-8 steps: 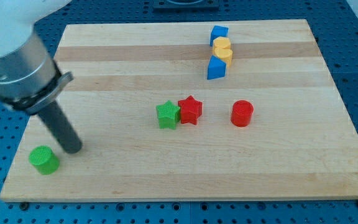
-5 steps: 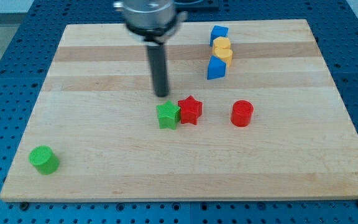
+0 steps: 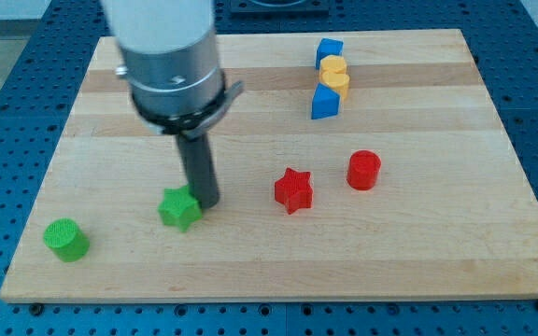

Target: Push the green star right beside the green circle

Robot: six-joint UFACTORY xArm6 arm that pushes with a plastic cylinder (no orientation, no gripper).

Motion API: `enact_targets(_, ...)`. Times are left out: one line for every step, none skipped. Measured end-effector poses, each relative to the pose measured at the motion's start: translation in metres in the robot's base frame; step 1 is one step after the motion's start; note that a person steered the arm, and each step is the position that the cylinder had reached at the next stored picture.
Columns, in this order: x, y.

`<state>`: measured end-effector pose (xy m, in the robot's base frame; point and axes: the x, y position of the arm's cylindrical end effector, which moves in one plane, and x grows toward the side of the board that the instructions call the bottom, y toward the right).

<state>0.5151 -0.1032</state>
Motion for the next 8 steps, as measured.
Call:
enact_targets(-0.009,0.010)
enact_targets(-0.005,-0.006)
enact_targets(0.016,-0.044)
enact_targets(0.009,-0.040)
enact_targets(0.004,-0.034)
enact_targets(0.009,-0.048)
enact_targets(0.002,-0.008)
enact_targets(0.009,0.040)
